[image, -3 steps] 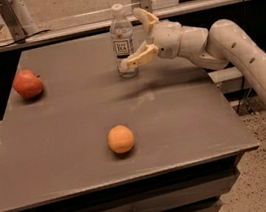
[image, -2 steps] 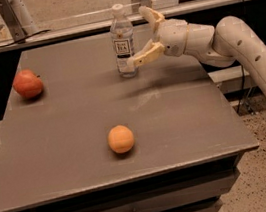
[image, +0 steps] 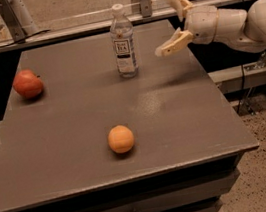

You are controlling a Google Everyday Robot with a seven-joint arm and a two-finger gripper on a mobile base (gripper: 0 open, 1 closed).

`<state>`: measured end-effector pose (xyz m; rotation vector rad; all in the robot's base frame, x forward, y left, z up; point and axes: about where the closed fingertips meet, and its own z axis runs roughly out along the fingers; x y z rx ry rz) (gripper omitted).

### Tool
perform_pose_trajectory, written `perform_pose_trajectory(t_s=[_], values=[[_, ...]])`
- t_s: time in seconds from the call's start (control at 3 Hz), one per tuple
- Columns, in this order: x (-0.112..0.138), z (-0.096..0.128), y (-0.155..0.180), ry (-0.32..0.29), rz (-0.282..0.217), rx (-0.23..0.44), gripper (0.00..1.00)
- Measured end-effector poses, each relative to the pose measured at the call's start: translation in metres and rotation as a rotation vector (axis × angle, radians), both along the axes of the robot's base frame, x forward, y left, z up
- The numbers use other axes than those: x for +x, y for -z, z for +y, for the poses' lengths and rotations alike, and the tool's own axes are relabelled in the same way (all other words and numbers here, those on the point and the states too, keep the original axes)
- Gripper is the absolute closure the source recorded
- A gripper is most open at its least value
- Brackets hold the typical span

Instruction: Place blue plastic bottle upright

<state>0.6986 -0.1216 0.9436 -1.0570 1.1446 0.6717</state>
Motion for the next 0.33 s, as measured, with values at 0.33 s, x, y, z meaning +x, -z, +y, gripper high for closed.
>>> perform_pose_trajectory(t_s=[0.33], values=[[0.0006,-0.0048,-0.0015,0.003,-0.004,-0.005,0.00]])
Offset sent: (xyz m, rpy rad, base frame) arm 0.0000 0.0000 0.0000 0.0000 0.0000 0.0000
